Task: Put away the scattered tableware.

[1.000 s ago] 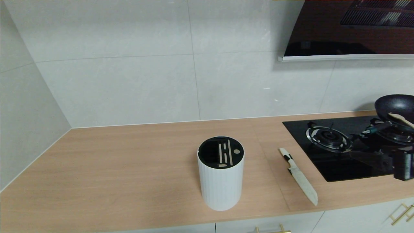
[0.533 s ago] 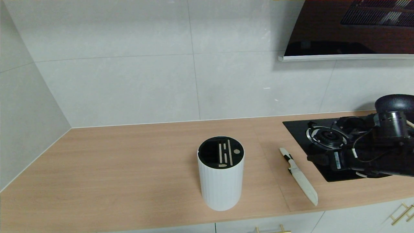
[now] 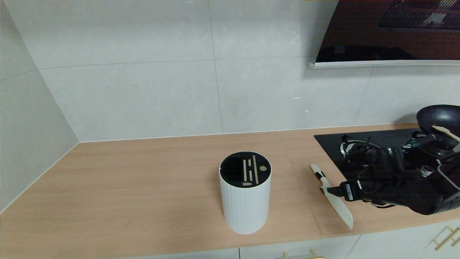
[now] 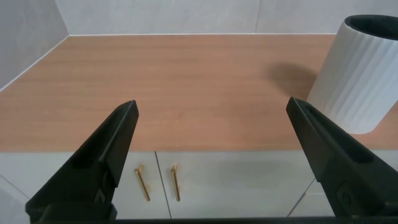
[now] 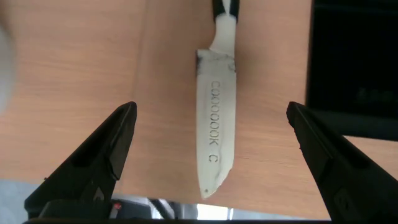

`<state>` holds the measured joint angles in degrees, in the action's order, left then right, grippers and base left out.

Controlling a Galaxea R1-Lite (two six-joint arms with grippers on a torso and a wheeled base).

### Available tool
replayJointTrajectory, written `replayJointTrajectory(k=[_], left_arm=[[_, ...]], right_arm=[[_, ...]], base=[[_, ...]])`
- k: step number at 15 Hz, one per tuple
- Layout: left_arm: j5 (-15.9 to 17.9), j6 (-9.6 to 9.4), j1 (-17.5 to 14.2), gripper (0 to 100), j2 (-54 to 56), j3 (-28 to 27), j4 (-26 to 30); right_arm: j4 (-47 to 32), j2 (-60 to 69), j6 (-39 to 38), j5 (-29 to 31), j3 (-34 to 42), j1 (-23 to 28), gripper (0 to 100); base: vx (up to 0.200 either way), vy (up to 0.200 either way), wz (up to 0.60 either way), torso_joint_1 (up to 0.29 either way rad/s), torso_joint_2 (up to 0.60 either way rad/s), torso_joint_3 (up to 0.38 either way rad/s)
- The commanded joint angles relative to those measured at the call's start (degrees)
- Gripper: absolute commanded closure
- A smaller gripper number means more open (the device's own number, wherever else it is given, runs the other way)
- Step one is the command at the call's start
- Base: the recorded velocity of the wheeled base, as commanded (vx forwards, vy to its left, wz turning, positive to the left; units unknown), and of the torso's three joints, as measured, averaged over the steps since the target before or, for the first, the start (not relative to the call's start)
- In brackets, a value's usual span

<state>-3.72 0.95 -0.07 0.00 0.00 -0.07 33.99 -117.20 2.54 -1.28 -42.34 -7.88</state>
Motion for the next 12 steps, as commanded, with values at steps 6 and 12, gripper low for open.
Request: replayJointTrajectory(k=[6, 12], left_arm=[[0.0, 0.02, 0.0, 0, 0.0, 0.0, 0.0], [-0.1, 0.02, 0.0, 0, 0.0, 0.0, 0.0]], right_arm=[[15.9, -14.1, -0.2, 4.2, -0.3, -1.0, 0], [17.2, -17.4, -1.9, 4.4, -3.3, -0.8, 0]], base=[[0.000, 0.000, 0.00, 0.000, 0.00, 0.000], [0.000, 0.000, 0.00, 0.000, 0.00, 0.000]])
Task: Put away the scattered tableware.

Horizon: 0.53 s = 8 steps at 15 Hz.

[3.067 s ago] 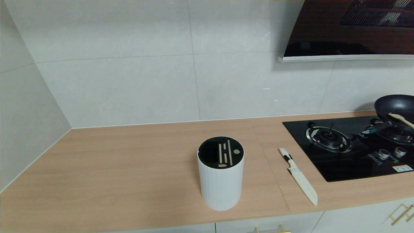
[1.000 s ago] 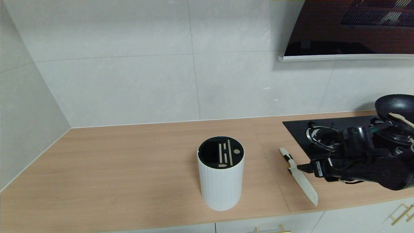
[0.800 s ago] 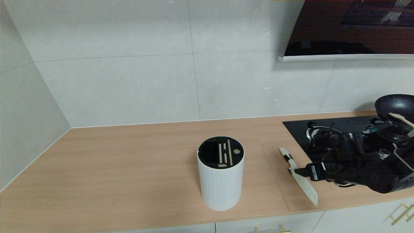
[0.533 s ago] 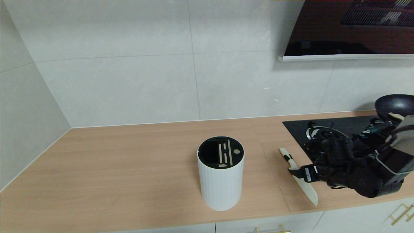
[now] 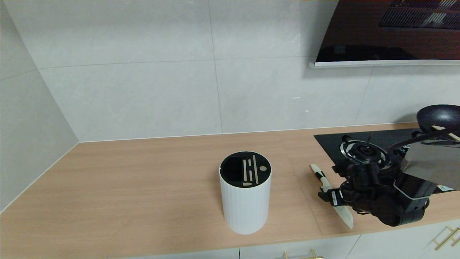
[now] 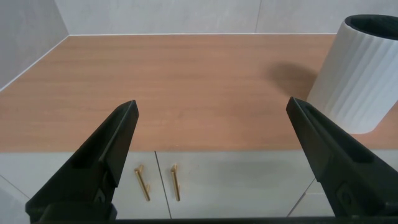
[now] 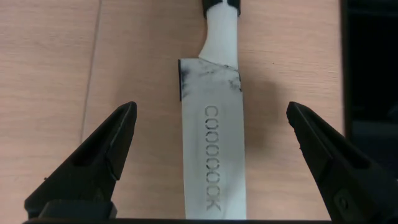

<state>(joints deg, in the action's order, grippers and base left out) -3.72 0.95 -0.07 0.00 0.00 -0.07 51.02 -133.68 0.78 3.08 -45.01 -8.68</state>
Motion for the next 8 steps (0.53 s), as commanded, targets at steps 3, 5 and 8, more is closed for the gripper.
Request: replayJointTrajectory(k=[3, 5, 8], left_arm=[[0.0, 0.02, 0.0, 0, 0.0, 0.0, 0.0], [-0.1, 0.02, 0.0, 0, 0.0, 0.0, 0.0], [0.0, 0.02, 0.0, 0, 0.0, 0.0, 0.0]], right_arm=[[1.5, -1.3, -1.3, 0.1, -1.4, 0.1, 0], [1.5, -2.0, -1.2, 0.1, -1.6, 0.1, 0], [1.5, -2.9, -1.3, 0.1, -2.5, 0.1, 0]], base=[[0.000, 0.000, 0.00, 0.000, 0.00, 0.000], [0.000, 0.000, 0.00, 0.000, 0.00, 0.000], [0.000, 0.000, 0.00, 0.000, 0.00, 0.000]])
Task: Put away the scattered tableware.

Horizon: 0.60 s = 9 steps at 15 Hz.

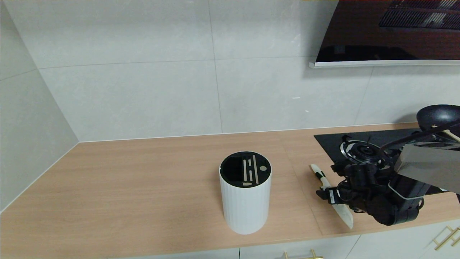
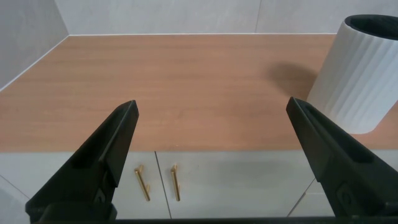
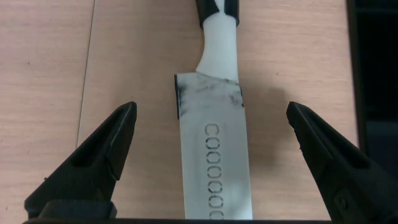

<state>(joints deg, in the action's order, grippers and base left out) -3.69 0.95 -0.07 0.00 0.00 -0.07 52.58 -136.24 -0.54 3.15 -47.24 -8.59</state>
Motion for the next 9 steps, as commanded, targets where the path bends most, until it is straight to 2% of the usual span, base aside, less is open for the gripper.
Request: replayJointTrajectory(k=[1, 9], left_arm=[[-0.1, 0.02, 0.0, 0, 0.0, 0.0, 0.0], [-0.1, 0.02, 0.0, 0, 0.0, 0.0, 0.0]], right_arm=[[0.2, -1.0, -0.1, -0.1, -0.9, 0.0, 0], [2.4, -3.3, -0.5, -0.3, -2.2, 0.0, 0]], base=[[0.000, 0.000, 0.00, 0.000, 0.00, 0.000], [0.000, 0.000, 0.00, 0.000, 0.00, 0.000]])
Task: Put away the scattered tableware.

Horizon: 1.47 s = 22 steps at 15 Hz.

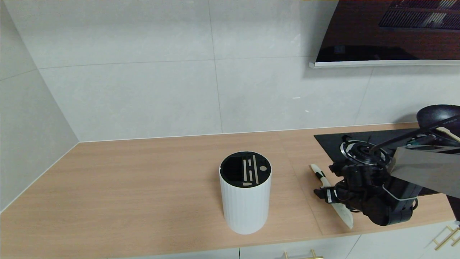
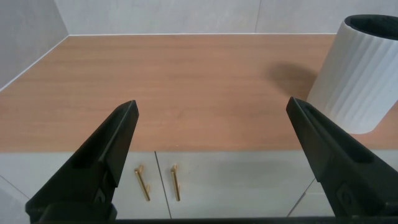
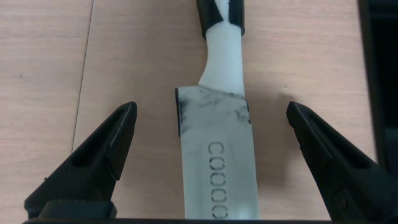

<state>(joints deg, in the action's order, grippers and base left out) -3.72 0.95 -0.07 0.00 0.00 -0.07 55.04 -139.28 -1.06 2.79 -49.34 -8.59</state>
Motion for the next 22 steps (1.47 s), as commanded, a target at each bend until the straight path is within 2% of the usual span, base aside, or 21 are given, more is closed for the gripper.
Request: replayJointTrajectory(k=[1, 3, 4, 14, 20, 22], left_arm=[[0.0, 0.02, 0.0, 0, 0.0, 0.0, 0.0], [0.0, 0.02, 0.0, 0, 0.0, 0.0, 0.0], [-0.1, 0.02, 0.0, 0, 0.0, 0.0, 0.0], [-0.1, 0.02, 0.0, 0, 0.0, 0.0, 0.0], [-0.1, 0.02, 0.0, 0, 0.0, 0.0, 0.0], [0.0, -0.60, 0.0, 0, 0.0, 0.0, 0.0]], right_arm=[[0.0, -0.4, 0.0, 0.0, -0.1, 0.0, 0], [0.0, -0.6, 0.0, 0.0, -0.1, 0.0, 0], [0.0, -0.8, 0.0, 0.0, -0.1, 0.0, 100], [0.7, 1.1, 0.2, 0.2, 2.2, 0.2, 100], [1.1, 18.1, 0.4, 0.7, 7.1, -0.5, 100], [-3.1, 28.7, 0.4, 0.7, 7.2, -2.6, 100]], base=[[0.000, 0.000, 0.00, 0.000, 0.00, 0.000], [0.000, 0.000, 0.00, 0.000, 0.00, 0.000], [0.000, 0.000, 0.00, 0.000, 0.00, 0.000], [0.000, 0.000, 0.00, 0.000, 0.00, 0.000], [0.000, 0.000, 0.00, 0.000, 0.00, 0.000], [0.000, 0.000, 0.00, 0.000, 0.00, 0.000]])
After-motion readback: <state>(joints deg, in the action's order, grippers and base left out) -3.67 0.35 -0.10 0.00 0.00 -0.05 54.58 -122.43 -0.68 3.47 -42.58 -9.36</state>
